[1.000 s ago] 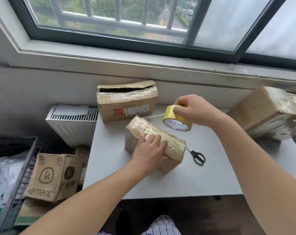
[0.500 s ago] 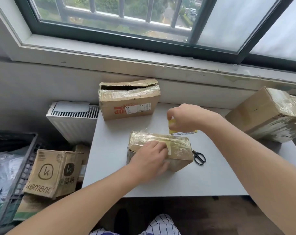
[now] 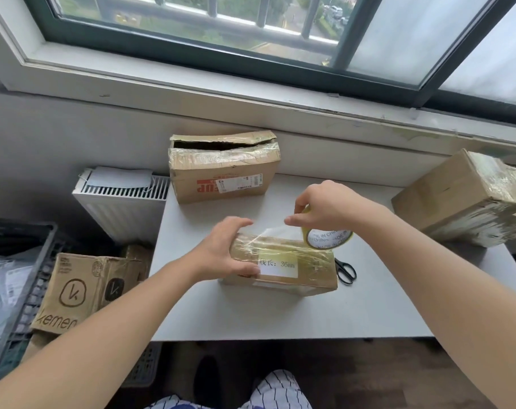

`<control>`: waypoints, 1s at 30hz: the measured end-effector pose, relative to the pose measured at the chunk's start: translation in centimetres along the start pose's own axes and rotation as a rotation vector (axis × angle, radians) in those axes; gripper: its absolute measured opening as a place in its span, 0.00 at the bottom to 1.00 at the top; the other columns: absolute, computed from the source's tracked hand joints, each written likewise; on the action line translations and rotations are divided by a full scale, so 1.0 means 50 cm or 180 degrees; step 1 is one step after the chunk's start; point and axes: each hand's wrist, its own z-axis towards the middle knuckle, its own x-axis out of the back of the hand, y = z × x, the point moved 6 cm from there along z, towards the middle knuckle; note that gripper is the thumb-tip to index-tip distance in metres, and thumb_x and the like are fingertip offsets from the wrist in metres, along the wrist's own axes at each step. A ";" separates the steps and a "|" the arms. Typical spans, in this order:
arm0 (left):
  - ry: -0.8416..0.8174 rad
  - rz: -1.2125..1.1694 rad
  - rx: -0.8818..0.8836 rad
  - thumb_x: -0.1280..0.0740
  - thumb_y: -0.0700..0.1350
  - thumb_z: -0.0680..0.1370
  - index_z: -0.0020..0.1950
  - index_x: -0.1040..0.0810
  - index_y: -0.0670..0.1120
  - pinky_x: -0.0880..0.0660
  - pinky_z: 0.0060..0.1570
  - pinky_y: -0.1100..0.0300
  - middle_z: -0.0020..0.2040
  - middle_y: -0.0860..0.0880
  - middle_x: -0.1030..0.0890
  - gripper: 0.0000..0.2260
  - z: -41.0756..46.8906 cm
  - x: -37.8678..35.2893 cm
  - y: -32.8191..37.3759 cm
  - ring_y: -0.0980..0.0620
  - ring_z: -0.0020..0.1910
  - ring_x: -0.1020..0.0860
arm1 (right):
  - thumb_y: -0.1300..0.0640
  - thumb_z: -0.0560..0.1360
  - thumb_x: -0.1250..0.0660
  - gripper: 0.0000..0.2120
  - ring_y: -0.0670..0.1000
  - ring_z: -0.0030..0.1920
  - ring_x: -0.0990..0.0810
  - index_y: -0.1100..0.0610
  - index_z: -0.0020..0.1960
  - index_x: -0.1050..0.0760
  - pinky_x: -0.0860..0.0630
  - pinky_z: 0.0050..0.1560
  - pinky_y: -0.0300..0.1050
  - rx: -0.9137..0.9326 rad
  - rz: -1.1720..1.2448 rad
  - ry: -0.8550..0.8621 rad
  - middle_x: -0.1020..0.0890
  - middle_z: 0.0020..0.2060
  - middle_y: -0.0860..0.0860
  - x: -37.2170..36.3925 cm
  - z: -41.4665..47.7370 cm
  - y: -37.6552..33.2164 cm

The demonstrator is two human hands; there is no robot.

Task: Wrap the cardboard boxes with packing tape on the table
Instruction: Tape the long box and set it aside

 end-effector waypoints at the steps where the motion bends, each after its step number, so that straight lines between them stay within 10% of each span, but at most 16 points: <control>1: -0.0002 -0.0263 0.0073 0.20 0.64 0.63 0.75 0.33 0.56 0.32 0.73 0.50 0.70 0.58 0.31 0.44 -0.002 -0.006 -0.007 0.57 0.70 0.31 | 0.35 0.76 0.32 0.17 0.51 0.45 0.21 0.47 0.48 0.16 0.22 0.48 0.47 0.0008 0.0057 -0.0017 0.20 0.35 0.43 -0.001 0.003 0.004; 10: 0.0671 -0.1267 0.0684 0.20 0.58 0.67 0.59 0.31 0.61 0.25 0.64 0.48 0.61 0.56 0.24 0.27 -0.009 -0.031 -0.028 0.50 0.60 0.23 | 0.47 0.76 0.34 0.08 0.51 0.45 0.19 0.46 0.49 0.17 0.21 0.44 0.46 -0.0009 -0.0363 -0.0509 0.17 0.41 0.47 -0.010 0.014 -0.002; 20: 0.0743 -0.1461 0.0685 0.22 0.62 0.62 0.56 0.32 0.65 0.22 0.60 0.46 0.59 0.52 0.21 0.27 -0.025 -0.040 -0.023 0.49 0.56 0.19 | 0.34 0.73 0.29 0.13 0.42 0.43 0.21 0.42 0.45 0.16 0.23 0.45 0.43 0.0270 0.0083 -0.0229 0.16 0.39 0.41 0.052 0.027 -0.028; 30: 0.0829 -0.1384 0.0530 0.23 0.64 0.63 0.56 0.31 0.66 0.24 0.63 0.50 0.59 0.54 0.23 0.26 -0.029 -0.048 -0.032 0.51 0.60 0.23 | 0.31 0.74 0.33 0.21 0.53 0.48 0.20 0.48 0.49 0.16 0.22 0.45 0.46 -0.0240 -0.0533 -0.0406 0.16 0.43 0.48 -0.064 0.023 0.030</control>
